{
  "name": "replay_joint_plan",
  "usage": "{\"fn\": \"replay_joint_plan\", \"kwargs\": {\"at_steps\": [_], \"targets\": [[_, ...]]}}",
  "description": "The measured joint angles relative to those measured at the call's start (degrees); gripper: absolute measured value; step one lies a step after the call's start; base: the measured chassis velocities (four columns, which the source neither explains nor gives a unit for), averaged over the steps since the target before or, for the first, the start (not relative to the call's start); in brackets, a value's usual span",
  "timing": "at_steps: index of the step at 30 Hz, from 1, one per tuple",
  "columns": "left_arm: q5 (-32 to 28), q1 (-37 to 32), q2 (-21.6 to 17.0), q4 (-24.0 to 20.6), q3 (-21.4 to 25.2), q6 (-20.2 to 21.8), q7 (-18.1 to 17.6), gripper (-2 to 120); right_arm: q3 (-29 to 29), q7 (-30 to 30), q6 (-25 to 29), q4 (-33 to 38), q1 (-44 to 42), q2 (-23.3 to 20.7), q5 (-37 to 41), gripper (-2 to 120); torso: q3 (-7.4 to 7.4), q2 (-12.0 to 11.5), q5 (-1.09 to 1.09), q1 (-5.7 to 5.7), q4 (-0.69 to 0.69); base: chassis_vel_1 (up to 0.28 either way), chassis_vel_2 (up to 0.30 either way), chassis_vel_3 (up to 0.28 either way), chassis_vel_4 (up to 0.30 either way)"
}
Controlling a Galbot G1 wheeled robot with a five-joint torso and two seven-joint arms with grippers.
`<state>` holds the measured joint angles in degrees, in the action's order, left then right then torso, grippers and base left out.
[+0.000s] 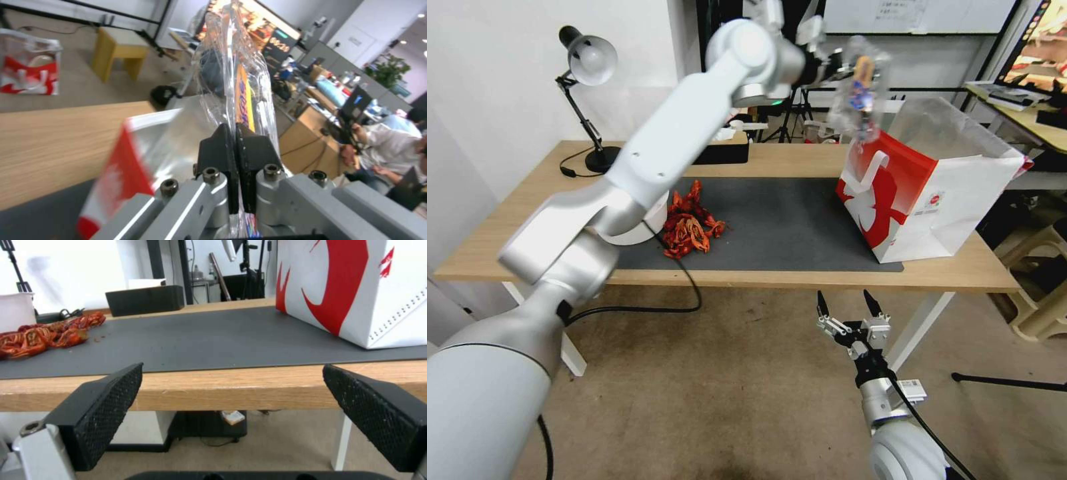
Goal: Close the takeout container lid, then place the container into the takeout bag.
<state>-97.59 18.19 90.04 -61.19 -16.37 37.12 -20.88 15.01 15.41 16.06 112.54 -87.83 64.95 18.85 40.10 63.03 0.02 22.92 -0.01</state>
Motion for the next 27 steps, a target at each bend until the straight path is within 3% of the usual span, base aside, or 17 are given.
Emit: {"fn": "replay_joint_plan", "kwargs": {"at_steps": [3, 11, 13, 19, 24, 25, 27], "targets": [[1.3, 1.7, 2.4, 3.7, 0.2, -0.4, 0.7, 0, 0.3, 0.0, -0.1, 0.0, 0.0, 0.0, 0.1, 100, 0.00, 0.0, 0.02, 0.00, -0.03, 0.000, 0.000, 0.000, 0.000], [3.0, 4.1, 2.5, 8.6, 1.2, -1.2, 1.4, 0, 0.5, 0.0, -0.1, -0.3, 0.0, 0.0, 0.1, 100, 0.00, 0.0, -0.03, 0.00, 0.04, 0.000, 0.000, 0.000, 0.000], [3.6, 5.4, 2.4, 12.2, 0.9, -1.8, 1.9, 0, 0.4, 0.0, -0.4, -0.5, 0.2, -0.1, 0.1, 100, 0.00, 0.0, -0.03, 0.00, 0.03, 0.000, 0.000, 0.000, 0.000], [3.6, 5.3, 2.3, 12.5, -2.7, -2.9, 4.7, 0, 0.0, 0.0, -0.6, -1.2, 1.2, -0.2, 0.1, 100, -0.01, 0.0, -0.02, -0.01, 0.01, 0.000, 0.000, 0.000, 0.000], [4.9, 4.6, 2.2, 11.9, -5.0, -4.7, 10.9, 0, 0.0, -0.1, -0.6, -1.7, 1.2, -0.2, 0.2, 100, 0.00, 0.0, -0.02, 0.00, 0.02, 0.000, 0.000, 0.000, 0.000], [5.7, 4.2, 2.2, 11.5, -6.0, -5.7, 13.6, 0, 0.0, -0.2, -0.6, -1.8, 1.2, -0.1, 0.2, 100, 0.00, 0.0, -0.02, 0.00, 0.02, 0.000, 0.000, 0.000, 0.000], [5.7, 4.2, 2.2, 11.5, -6.0, -5.7, 13.6, 0, 0.0, -0.2, -0.6, -1.8, 1.2, -0.1, 0.2, 100, 0.00, 0.0, -0.02, 0.00, 0.02, 0.000, 0.000, 0.000, 0.000]]}}
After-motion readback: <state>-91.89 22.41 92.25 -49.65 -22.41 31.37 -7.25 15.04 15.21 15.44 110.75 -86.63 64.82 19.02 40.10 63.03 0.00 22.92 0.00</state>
